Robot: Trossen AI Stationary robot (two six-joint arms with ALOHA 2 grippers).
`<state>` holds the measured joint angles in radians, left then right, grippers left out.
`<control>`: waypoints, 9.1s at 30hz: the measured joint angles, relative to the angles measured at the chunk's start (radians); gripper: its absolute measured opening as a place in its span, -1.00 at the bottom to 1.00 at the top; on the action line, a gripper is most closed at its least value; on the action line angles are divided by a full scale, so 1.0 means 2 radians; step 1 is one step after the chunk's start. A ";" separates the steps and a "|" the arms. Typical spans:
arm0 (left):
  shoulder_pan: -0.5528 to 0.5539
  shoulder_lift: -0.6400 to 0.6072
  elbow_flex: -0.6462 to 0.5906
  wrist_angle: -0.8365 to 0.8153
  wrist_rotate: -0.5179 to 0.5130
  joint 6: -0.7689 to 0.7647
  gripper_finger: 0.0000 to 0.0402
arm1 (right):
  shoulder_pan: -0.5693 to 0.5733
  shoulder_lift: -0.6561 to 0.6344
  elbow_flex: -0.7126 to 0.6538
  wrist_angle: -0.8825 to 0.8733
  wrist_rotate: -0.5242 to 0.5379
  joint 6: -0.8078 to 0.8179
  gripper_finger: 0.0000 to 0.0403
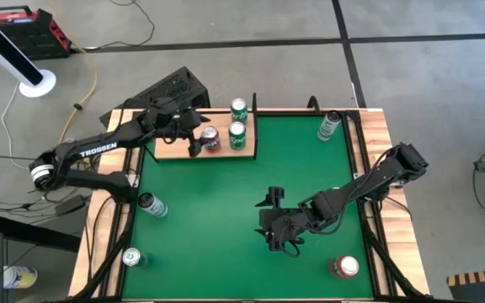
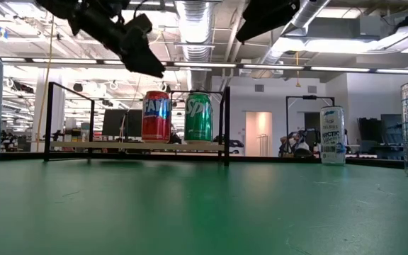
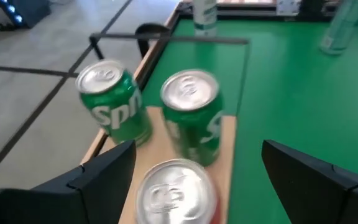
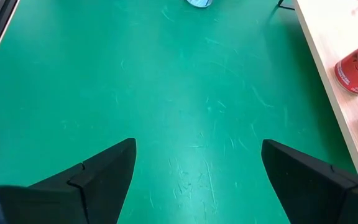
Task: Place canned beverage on shelf
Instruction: Put the top orange soda can on the shelf, then put the orange soda can aligned with the other orange soda can on the shelf
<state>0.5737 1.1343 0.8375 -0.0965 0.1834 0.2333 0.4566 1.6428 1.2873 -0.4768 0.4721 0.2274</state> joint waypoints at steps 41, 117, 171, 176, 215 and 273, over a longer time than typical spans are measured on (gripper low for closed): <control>-0.060 0.064 -0.054 -0.004 -0.148 0.035 -1.00 | -0.009 0.000 0.000 -0.010 0.000 0.000 0.84; 0.069 0.159 -0.054 0.115 -0.107 0.057 -1.00 | -0.013 0.000 0.000 -0.016 0.000 0.014 0.84; -0.043 -0.082 -0.040 0.012 0.057 -0.013 -1.00 | -0.013 0.000 0.000 -0.016 -0.002 0.056 0.84; -0.095 -0.164 -0.072 -0.014 0.015 -0.027 -1.00 | -0.014 0.000 0.000 -0.013 -0.001 0.057 0.84; -0.229 -0.374 -0.192 0.031 -0.006 -0.073 -0.94 | 0.224 0.000 0.211 -0.493 -0.226 0.864 0.82; -0.229 -0.506 -0.297 0.073 -0.061 -0.176 -0.35 | 0.298 0.024 0.178 -0.524 -0.170 0.945 0.82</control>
<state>0.1165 0.1233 0.2426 0.0496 0.0624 -0.1188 1.0536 1.6905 1.6440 -1.5249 0.1317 2.1174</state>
